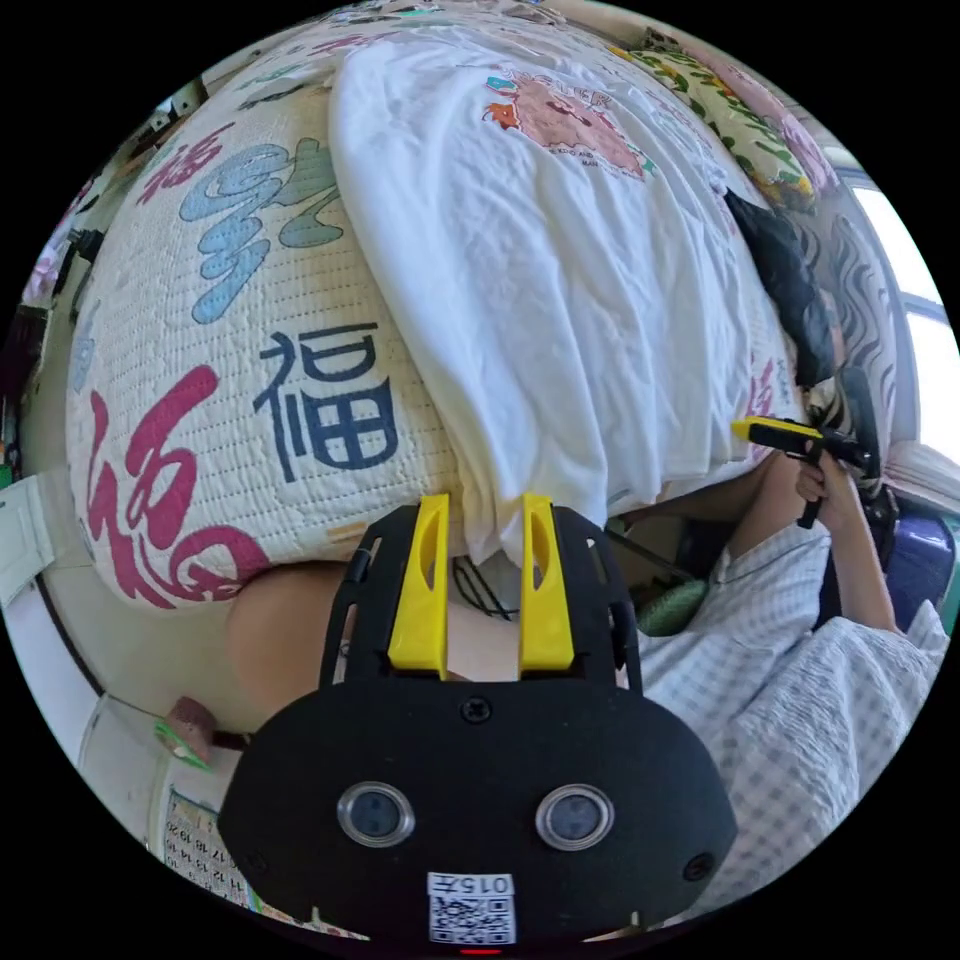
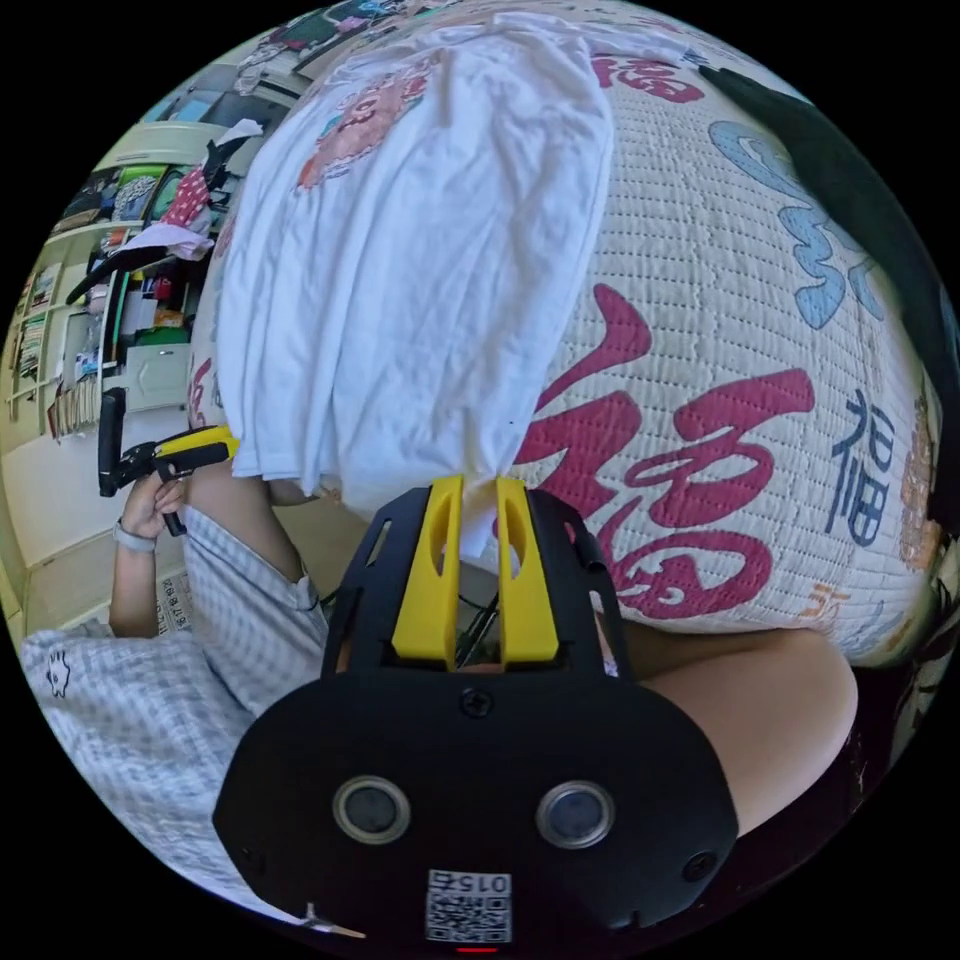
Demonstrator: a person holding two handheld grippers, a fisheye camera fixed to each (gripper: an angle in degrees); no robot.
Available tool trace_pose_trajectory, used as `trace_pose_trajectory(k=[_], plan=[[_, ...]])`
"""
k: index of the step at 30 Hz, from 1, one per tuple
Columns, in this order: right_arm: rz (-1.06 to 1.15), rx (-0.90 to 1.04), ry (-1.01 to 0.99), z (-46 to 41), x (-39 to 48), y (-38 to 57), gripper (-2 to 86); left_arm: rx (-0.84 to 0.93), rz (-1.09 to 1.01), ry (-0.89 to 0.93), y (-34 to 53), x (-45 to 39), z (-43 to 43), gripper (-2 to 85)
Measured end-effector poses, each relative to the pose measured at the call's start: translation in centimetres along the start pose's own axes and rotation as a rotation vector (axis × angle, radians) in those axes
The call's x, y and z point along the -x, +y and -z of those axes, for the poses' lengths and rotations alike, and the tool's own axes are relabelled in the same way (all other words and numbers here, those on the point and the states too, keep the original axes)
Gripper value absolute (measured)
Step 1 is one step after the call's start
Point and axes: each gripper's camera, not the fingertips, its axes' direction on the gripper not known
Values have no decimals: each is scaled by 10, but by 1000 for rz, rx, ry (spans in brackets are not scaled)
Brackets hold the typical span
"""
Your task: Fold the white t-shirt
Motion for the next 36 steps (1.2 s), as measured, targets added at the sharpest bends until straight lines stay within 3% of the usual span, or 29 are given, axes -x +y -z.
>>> trace_pose_trajectory(k=[6, 10, 13, 21, 29, 33, 36], plan=[[0, -69, -67, 12, -19, -23, -3, -30, -40, 11, -29, 8, 5, 25], [-25, -133, -2, 40, -35, -21, -7, -121, -41, -93, -29, 21, 37, 5], [-44, -162, -46, 61, -50, -21, -8, -176, -9, -38, -28, 40, 57, 1], [9, 10, 28, 12, -25, -66, -5, -94, 9, -89, -52, 45, 34, 11], [-93, 21, 21, 1, -31, -102, 40, -51, 89, -107, -79, 44, 19, 69], [-36, -154, 84, 55, -24, -117, 49, -211, 72, -235, -92, 35, 72, 74], [92, -286, 159, 96, -5, -164, 50, -384, 14, -216, -135, 24, 116, 74]])
